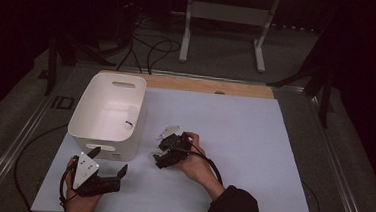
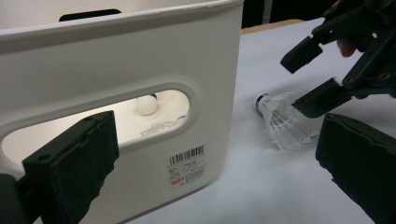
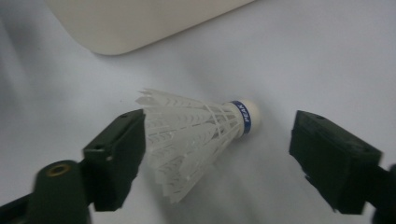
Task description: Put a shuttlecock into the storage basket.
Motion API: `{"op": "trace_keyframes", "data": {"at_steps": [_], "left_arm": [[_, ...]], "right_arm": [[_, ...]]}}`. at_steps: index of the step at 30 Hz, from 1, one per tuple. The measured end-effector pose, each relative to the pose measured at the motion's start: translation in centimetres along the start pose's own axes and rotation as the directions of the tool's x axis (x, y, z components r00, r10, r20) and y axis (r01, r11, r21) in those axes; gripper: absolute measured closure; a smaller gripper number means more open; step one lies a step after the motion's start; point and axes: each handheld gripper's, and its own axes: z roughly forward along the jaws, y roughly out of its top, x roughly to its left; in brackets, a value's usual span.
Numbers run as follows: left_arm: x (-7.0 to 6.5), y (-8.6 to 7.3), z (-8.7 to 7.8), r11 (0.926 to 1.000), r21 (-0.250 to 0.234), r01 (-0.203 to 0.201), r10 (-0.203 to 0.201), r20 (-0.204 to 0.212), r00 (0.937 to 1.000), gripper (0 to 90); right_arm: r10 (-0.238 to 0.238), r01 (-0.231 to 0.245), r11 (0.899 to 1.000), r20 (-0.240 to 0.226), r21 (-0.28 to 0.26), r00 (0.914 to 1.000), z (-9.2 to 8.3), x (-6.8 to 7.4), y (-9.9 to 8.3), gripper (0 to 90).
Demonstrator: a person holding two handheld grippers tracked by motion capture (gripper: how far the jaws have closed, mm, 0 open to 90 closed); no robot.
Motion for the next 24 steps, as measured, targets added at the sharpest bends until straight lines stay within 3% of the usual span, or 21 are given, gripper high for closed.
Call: {"op": "trace_keyframes", "data": {"at_steps": [3, 6, 7, 10, 13, 15, 24], "left_arm": [[0.0, 0.0, 0.0, 1.0, 0.001, -0.001, 0.001, 0.0, 1.0, 0.0], [0.0, 0.0, 0.0, 1.0, -0.001, 0.002, -0.002, 0.0, 1.0, 0.0], [0.0, 0.0, 0.0, 1.0, -0.001, 0.003, -0.003, -0.001, 1.0, 0.0], [0.0, 0.0, 0.0, 1.0, 0.0, 0.0, 0.0, -0.001, 1.0, 0.0], [0.0, 0.0, 0.0, 1.0, -0.001, 0.002, -0.002, 0.0, 1.0, 0.0], [0.0, 0.0, 0.0, 1.0, -0.001, 0.002, -0.002, 0.0, 1.0, 0.0], [0.0, 0.0, 0.0, 1.0, 0.0, 0.0, 0.0, 0.0, 1.0, 0.0]], "right_arm": [[-0.006, 0.006, 1.0, 0.007, 0.011, 1.0, 0.3, 0.0, 0.0, 24.6], [-0.037, 0.036, 0.998, 0.01, 0.041, 0.9993, 1.1, 0.1, 0.0, 33.9], [-0.01, 0.01, 0.999, 0.017, 0.043, 0.9998, 1.2, 0.3, 0.1, 36.9], [-0.029, 0.028, 0.999, 0.029, 0.044, 0.9991, 1.4, 0.2, 0.2, 46.4], [-0.009, 0.008, 1.0, 0.033, 0.028, 0.9994, 1.4, 0.0, 0.4, 58.6], [-0.028, 0.028, 0.999, 0.019, 0.032, 0.9994, 1.4, -0.3, 0.4, 65.4], [0.045, -0.045, 0.999, 0.007, 0.001, 0.999, 1.1, -1.3, 0.6, 86.1]]}}
